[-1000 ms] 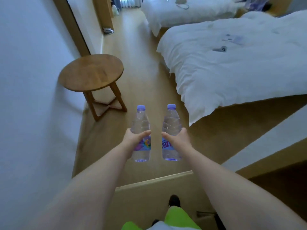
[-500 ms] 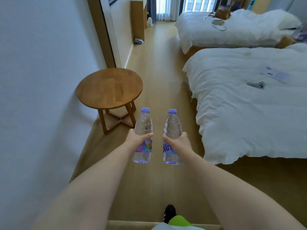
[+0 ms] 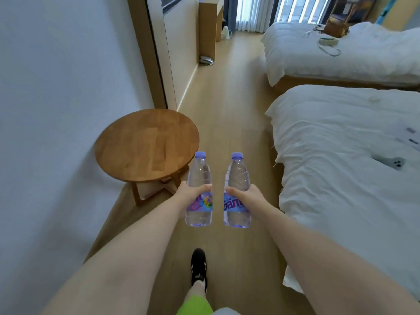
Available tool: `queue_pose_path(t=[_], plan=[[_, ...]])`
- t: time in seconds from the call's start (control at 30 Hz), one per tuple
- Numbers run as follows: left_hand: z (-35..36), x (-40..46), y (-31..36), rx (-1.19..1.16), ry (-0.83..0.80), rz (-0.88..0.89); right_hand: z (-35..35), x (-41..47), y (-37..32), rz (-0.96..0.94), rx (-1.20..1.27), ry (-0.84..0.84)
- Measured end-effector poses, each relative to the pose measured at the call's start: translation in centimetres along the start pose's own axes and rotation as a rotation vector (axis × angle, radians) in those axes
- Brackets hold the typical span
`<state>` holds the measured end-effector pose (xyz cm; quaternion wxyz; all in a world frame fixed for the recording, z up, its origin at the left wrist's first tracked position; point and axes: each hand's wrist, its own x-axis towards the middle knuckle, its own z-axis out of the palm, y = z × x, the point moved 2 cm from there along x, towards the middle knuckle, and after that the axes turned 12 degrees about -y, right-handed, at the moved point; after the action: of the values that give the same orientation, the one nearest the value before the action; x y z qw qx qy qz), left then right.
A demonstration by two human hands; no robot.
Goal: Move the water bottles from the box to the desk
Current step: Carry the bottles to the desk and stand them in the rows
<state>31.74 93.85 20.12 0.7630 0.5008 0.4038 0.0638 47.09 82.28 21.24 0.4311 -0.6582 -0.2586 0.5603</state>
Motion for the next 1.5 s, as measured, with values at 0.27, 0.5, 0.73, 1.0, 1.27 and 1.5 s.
queue_pose_path(t=[0.27,0.5,0.73,1.0,1.27,1.5], plan=[[-4.0,15.8,10.1,0.136,-0.105,-0.092,-5.7,15.7,-8.5,0.012,-0.032,-0.019],[-5.0,28.6,20.6,0.142,-0.059,-0.049,-12.4,26.7,-16.5,0.013,0.044,0.033],[-3.4,43.3,29.1,0.133,-0.05,-0.039,-22.4,39.3,-22.5,-0.009,0.007,-0.001],[-1.4,57.8,40.4,0.122,-0.026,-0.011,-33.5,52.1,-33.3,-0.003,-0.092,-0.053],[-4.3,71.0,49.9,0.069,-0.002,-0.011,-39.5,66.9,-41.2,0.029,-0.208,-0.04],[-11.0,86.6,59.3,0.055,0.013,-0.022,-42.7,84.2,-48.2,0.069,-0.254,0.006]])
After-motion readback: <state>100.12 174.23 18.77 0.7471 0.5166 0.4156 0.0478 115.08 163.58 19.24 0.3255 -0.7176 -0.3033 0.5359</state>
